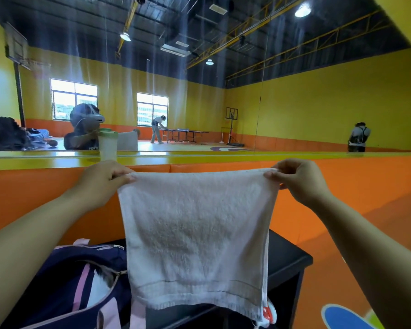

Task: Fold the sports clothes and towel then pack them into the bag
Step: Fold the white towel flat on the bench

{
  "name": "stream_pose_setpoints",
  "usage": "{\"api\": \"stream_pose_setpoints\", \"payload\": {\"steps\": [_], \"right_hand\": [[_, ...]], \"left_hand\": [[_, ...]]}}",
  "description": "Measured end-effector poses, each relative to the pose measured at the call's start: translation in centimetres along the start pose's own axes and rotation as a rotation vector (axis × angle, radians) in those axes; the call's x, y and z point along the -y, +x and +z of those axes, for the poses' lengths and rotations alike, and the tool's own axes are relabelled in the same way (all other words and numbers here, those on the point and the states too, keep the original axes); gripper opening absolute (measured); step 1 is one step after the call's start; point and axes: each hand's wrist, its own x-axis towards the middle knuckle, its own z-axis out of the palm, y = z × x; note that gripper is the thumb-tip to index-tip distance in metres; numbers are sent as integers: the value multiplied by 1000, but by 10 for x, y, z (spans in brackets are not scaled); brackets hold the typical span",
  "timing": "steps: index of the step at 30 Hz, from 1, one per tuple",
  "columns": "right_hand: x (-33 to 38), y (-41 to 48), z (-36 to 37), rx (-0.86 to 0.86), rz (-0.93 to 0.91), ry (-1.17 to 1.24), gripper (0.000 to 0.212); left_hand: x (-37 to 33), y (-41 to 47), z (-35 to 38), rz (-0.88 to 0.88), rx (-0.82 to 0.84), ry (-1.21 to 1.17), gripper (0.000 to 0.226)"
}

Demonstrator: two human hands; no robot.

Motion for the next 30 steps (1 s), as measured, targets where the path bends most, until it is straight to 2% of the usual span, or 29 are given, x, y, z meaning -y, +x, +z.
{"api": "stream_pose_setpoints", "payload": {"steps": [5,8,13,20,26,28,30], "right_hand": [[3,-3,-15,-96,-122,69,16],[1,-6,-18,-47,-93,249,17],[-9,-11,-7,3,18,319,11],[-28,3,22,83,21,109,9],[-57,52,78,127,135,51,15],[-65,76,95,82,179,113,17],[-66,100,105,-16,165,188,20]], "left_hand": [[-12,-6,-17,4,-73,-121,8],[-11,-7,-21,-16,-73,-130,11],[-7,-11,-16,-104,-66,-266,16],[11,-7,-3,-195,-50,-257,6],[38,31,20,-322,35,-153,18],[40,50,25,-335,-12,-153,21],[38,69,28,-309,-137,-147,23]]}}
